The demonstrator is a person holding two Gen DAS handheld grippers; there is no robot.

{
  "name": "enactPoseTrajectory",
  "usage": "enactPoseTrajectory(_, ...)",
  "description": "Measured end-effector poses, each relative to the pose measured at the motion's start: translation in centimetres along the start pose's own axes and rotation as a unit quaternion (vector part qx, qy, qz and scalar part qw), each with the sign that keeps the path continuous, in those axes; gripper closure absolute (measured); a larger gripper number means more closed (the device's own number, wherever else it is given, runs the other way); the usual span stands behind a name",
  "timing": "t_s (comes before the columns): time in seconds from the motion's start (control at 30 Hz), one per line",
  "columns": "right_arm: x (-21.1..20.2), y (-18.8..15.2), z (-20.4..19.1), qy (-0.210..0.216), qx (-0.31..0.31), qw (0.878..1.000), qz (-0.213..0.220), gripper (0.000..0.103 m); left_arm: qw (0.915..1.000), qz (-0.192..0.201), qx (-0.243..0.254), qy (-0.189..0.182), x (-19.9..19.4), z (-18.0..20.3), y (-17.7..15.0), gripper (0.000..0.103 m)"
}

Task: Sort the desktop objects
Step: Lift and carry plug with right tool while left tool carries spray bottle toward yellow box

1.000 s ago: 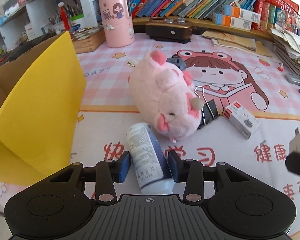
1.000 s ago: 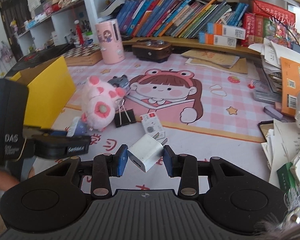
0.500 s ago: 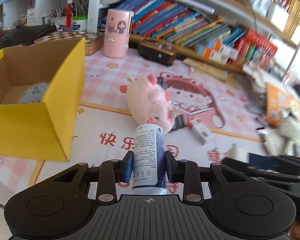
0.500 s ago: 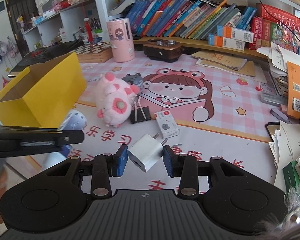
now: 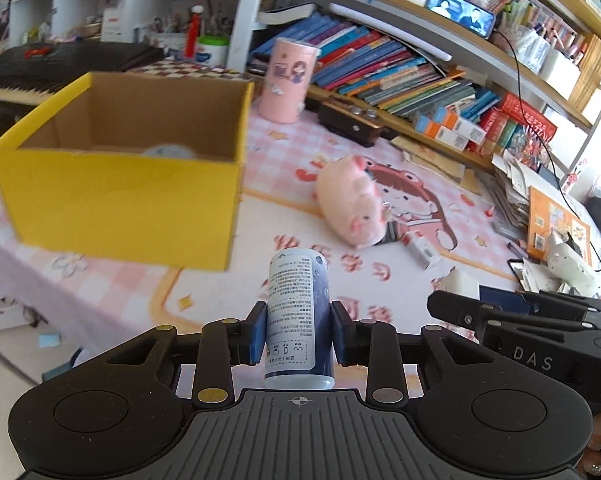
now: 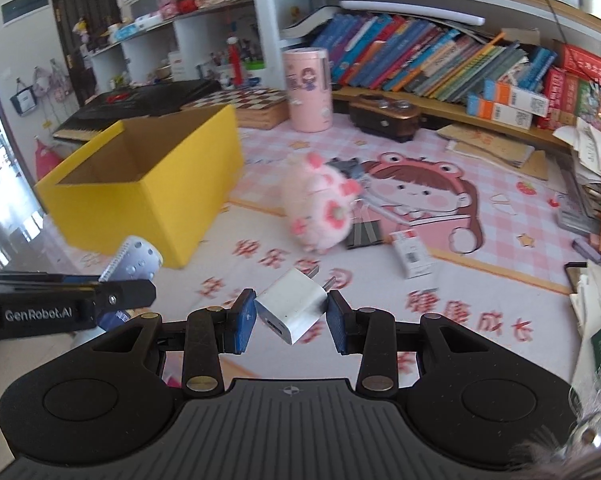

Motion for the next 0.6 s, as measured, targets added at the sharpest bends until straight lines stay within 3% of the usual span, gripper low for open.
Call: enactPoseTrajectory(0.6, -1.7, -2.1, -11.2, 0.023, -0.019, 1.0, -0.006, 0.067, 0.9997, 0.019, -0.01, 0.009, -7.4, -7.8, -2.4, 0.072)
Point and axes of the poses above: each gripper's, at about its wrist camera, not at the fingertips, and x roughly the way its jaws point, z to its right, y to its top, the point moved 6 cm from there along x, roughly the way its jaws point, and after that the axes turned 1 degree about -y, right-handed, at the moved point
